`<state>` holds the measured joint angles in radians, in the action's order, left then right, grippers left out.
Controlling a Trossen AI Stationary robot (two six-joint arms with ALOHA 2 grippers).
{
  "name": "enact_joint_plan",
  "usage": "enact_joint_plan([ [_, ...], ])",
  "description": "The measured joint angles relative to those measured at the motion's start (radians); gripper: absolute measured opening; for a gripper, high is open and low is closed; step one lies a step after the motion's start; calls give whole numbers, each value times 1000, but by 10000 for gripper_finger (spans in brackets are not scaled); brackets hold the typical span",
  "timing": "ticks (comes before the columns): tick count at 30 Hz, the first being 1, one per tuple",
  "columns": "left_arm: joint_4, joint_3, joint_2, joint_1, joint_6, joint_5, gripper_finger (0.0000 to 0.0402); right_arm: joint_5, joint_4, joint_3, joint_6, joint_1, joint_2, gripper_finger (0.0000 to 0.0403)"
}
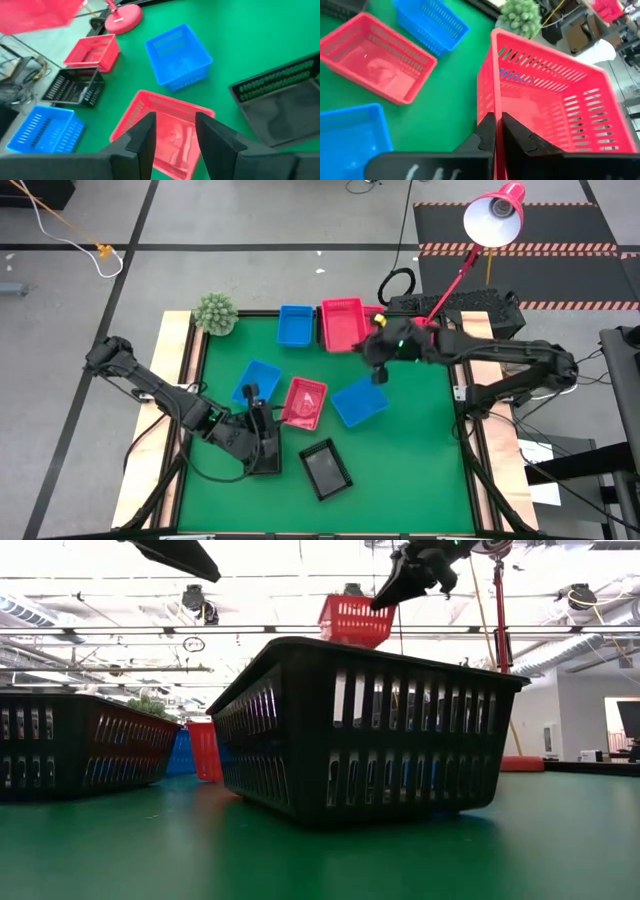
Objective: Stack baskets by color
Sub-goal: Stack the bottom red basket on the top red basket
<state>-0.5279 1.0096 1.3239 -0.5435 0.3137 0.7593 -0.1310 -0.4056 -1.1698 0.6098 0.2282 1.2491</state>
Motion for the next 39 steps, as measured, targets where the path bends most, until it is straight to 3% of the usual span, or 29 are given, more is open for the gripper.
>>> enact_joint_plan([
  [9,0,0,0,-16,30,-10,136,205,-4,0,35,250,-30,6],
  [15,0,-1,0,-12,15,-10,136,288,-11,0,31,337,-23,6],
  [24,0,-1,0,2,-114,-10,136,319,46,43,13,349,-24,6],
  [33,0,-1,0,28,-173,-106,136,318,243,220,56,349,-24,6],
  [39,-1,-2,0,30,-216,-115,136,318,319,308,59,365,-24,6],
])
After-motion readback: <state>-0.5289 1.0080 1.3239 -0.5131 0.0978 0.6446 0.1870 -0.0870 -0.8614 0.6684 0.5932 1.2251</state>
